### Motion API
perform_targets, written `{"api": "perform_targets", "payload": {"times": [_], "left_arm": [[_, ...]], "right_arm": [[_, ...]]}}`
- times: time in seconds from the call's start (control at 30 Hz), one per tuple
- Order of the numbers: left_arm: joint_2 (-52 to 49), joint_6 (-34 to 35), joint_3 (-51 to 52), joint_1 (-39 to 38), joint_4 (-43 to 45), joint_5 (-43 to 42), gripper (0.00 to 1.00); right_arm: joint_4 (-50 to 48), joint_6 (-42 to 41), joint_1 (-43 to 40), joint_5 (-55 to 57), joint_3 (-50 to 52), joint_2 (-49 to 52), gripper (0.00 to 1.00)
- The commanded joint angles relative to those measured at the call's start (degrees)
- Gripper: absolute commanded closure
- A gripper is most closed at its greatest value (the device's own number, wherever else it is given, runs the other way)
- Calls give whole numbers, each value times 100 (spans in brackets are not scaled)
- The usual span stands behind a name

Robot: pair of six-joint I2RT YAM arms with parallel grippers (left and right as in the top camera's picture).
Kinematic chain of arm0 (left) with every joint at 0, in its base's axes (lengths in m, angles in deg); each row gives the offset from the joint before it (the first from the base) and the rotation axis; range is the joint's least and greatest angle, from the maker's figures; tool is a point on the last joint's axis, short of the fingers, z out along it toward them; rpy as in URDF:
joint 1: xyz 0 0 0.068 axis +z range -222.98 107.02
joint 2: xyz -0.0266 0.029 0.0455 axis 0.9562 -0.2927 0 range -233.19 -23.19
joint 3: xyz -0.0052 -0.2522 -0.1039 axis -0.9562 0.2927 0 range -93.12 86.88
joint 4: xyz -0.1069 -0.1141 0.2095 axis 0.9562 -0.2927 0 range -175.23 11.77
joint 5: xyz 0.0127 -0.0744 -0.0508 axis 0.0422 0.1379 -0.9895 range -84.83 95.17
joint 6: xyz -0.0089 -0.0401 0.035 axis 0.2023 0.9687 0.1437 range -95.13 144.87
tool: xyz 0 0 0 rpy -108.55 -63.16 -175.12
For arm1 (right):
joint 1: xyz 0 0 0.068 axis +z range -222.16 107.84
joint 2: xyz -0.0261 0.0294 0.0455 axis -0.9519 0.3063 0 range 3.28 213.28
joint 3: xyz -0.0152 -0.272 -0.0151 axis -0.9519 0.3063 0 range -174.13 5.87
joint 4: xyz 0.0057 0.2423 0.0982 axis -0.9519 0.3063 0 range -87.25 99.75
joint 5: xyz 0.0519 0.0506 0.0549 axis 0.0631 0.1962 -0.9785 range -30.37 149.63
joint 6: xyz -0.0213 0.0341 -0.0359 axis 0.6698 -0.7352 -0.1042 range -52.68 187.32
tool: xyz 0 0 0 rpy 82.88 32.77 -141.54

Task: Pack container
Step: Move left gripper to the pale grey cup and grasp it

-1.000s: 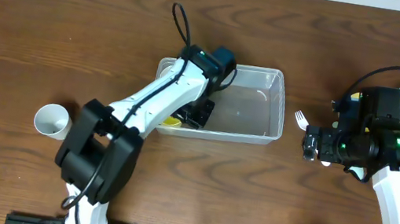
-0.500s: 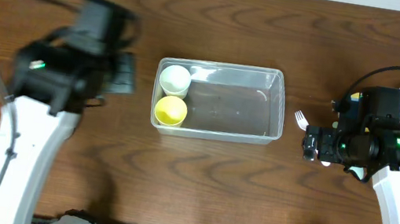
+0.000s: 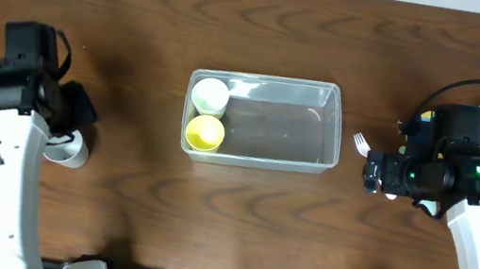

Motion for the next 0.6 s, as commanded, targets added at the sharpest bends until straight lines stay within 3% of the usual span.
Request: {"api": "perform_targets", "payload": {"times": [0.0, 0.27, 0.57], "left_arm": [[-114, 87, 446, 188, 269, -107, 31], [-942, 68, 933, 234, 955, -129, 30], [-1652, 68, 933, 234, 1093, -125, 30]], "right_arm": [[11, 70, 4, 57, -92, 13, 1], [42, 72, 4, 57, -92, 13, 1], [74, 70, 4, 57, -92, 13, 1]]}}
